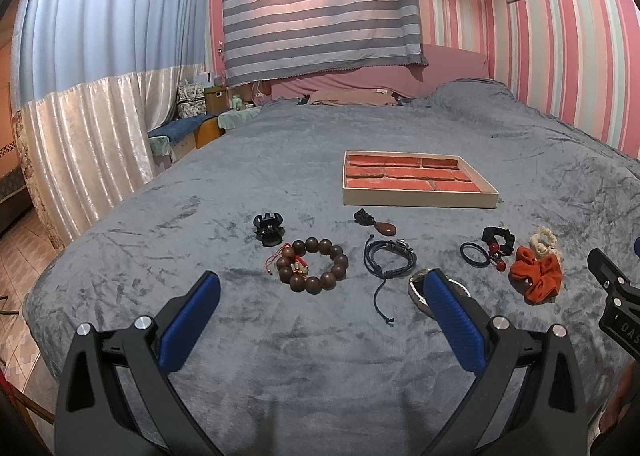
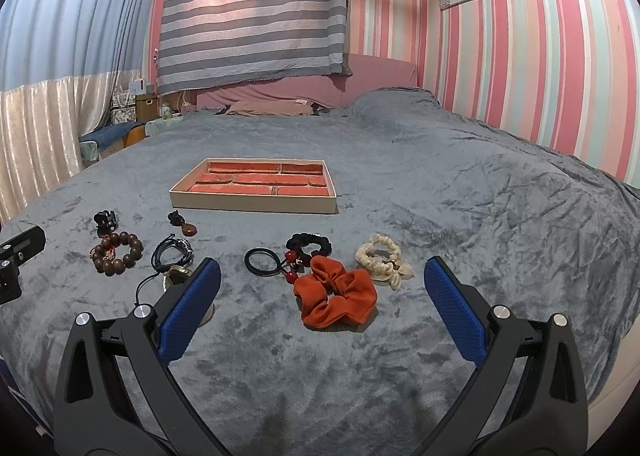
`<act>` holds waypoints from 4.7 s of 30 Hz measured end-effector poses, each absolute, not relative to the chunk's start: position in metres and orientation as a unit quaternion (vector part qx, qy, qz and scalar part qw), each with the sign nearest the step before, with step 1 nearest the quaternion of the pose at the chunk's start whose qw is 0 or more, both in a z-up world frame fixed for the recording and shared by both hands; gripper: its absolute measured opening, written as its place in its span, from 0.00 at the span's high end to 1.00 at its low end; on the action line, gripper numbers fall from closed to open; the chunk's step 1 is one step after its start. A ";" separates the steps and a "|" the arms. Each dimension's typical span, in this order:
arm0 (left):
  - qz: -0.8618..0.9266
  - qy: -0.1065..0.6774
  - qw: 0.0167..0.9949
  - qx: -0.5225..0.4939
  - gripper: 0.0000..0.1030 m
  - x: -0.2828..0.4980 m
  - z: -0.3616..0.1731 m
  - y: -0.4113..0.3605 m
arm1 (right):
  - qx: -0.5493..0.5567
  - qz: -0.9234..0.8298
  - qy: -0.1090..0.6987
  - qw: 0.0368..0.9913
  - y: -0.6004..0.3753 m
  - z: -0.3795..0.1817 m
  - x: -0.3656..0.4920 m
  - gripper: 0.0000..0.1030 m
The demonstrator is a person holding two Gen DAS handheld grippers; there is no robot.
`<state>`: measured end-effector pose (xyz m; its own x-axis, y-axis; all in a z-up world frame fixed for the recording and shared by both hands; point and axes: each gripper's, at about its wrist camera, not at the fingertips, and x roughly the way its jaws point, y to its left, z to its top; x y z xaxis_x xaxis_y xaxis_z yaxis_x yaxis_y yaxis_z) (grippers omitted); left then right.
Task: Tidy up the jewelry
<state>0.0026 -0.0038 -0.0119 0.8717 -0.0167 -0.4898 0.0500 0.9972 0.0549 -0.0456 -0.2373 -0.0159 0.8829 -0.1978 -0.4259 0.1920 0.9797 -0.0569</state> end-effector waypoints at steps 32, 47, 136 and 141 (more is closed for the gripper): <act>-0.024 0.267 0.962 0.041 0.04 0.016 -0.023 0.002 | -0.011 -0.086 0.237 0.968 -0.233 -0.036 -0.027 0.04; -0.040 0.280 0.958 0.040 0.04 0.027 -0.028 0.002 | -0.006 -0.079 0.255 0.964 -0.236 -0.042 -0.014 0.04; -0.112 0.457 0.882 0.037 0.43 0.135 -0.128 -0.085 | 0.035 -0.076 0.429 0.899 -0.319 -0.134 0.087 0.56; -0.132 0.462 0.876 0.047 0.66 0.134 -0.127 -0.090 | 0.037 -0.063 0.435 0.897 -0.317 -0.136 0.092 0.66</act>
<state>0.1339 -0.0901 -0.1268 0.5377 -0.1871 -0.8221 0.2742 0.9609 -0.0394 0.0915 -0.3165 -0.1363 0.6133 -0.0805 -0.7857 0.1451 0.9893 0.0120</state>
